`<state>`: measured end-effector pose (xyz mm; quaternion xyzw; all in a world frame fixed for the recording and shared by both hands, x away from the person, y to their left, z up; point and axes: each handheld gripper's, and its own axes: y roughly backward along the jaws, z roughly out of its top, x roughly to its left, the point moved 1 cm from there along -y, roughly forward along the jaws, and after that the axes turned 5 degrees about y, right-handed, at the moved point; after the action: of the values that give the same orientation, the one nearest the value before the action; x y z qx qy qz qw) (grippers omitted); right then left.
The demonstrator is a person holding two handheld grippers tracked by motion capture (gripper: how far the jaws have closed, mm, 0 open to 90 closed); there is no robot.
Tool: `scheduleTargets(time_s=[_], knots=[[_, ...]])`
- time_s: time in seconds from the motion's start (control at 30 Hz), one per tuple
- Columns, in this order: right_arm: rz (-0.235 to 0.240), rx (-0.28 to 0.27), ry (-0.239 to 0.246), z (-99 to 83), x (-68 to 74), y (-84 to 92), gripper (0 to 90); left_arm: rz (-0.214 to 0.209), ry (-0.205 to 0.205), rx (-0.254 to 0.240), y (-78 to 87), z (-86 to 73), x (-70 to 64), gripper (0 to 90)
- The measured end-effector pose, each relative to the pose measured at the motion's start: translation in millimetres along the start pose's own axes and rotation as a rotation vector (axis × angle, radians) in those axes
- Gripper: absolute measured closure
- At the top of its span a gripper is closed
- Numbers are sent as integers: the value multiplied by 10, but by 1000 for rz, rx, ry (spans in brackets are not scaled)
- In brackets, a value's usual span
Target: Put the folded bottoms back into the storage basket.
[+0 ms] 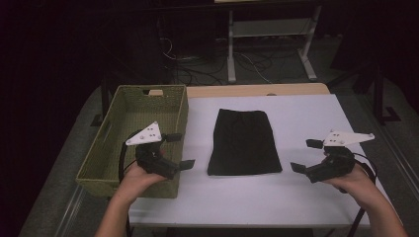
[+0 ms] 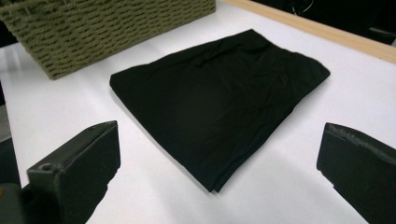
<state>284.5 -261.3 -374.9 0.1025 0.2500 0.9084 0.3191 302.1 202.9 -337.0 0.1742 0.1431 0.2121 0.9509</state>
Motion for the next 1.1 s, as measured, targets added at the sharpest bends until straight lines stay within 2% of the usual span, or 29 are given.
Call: scheduleTargets(time_s=[0.43, 1.1], knots=[[16, 28, 8, -76, 45, -106, 0, 6, -2, 2, -2, 0, -6, 0], [72, 84, 2, -190, 122, -320, 0, 5, -1, 1, -1, 0, -5, 0]])
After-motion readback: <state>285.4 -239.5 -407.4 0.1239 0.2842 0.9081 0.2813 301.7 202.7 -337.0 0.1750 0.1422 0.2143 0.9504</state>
